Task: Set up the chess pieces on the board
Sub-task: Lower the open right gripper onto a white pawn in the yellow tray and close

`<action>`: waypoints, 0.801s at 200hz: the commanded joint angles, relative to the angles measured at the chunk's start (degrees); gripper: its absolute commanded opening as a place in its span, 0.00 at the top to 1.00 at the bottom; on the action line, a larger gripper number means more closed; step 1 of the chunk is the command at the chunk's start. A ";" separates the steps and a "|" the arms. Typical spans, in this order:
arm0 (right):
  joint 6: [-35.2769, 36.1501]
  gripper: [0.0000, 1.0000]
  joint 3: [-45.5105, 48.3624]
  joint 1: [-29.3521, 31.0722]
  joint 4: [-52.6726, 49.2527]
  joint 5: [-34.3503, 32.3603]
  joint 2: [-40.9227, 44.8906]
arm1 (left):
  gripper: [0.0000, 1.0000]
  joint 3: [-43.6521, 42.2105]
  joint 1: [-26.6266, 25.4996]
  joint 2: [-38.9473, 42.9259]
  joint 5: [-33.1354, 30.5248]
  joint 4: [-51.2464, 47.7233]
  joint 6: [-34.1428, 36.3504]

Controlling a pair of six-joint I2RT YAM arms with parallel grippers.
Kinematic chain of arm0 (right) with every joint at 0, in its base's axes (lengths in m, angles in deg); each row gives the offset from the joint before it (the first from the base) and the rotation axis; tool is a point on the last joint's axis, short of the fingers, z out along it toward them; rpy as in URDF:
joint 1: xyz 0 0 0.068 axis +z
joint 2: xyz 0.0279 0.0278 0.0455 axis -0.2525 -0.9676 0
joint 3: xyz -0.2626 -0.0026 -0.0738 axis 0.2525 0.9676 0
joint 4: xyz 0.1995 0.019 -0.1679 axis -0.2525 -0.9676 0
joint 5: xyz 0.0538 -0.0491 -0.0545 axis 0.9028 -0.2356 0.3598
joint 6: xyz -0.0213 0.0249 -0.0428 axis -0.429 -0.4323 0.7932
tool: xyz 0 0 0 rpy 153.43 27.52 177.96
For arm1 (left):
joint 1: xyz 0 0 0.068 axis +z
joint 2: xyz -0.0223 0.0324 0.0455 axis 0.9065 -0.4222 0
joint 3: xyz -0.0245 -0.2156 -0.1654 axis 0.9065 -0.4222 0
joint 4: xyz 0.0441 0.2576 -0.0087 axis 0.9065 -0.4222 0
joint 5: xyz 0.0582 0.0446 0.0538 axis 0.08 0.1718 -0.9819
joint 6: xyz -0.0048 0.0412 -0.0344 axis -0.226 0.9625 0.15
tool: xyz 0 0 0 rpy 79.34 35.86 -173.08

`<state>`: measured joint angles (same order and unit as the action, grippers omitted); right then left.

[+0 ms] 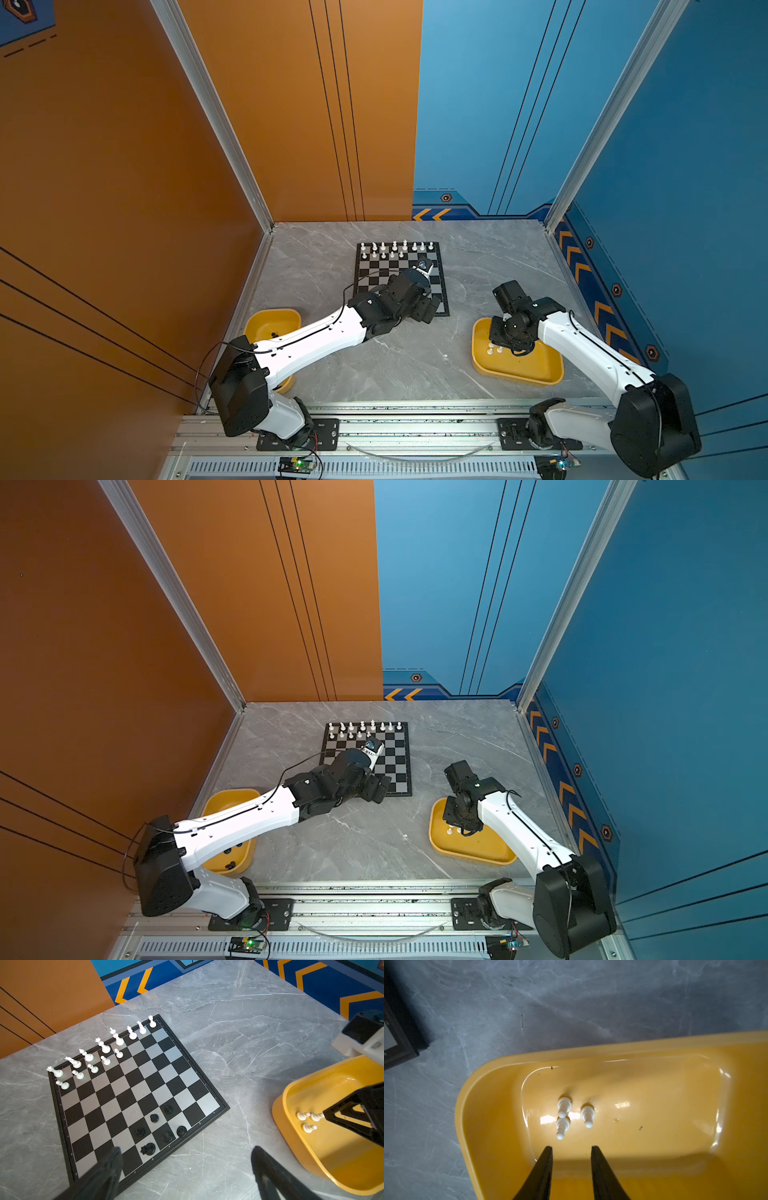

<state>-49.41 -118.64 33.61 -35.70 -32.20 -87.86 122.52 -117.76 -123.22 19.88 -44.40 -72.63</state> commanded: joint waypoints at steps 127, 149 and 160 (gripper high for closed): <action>0.46 0.71 0.38 0.46 4.90 -0.10 -7.47 | 0.02 0.86 3.05 -0.46 3.37 -2.02 1.21; 0.60 0.73 0.10 0.46 5.26 -0.22 -8.70 | 0.02 0.74 3.28 -0.37 3.34 -1.96 1.15; 0.67 0.73 0.22 0.46 5.51 -0.44 -9.25 | 0.02 0.59 3.46 -0.30 3.47 -2.10 1.15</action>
<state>-49.32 -118.64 33.83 -30.98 -31.79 -95.72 122.52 -115.24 -123.78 22.06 -45.43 -71.82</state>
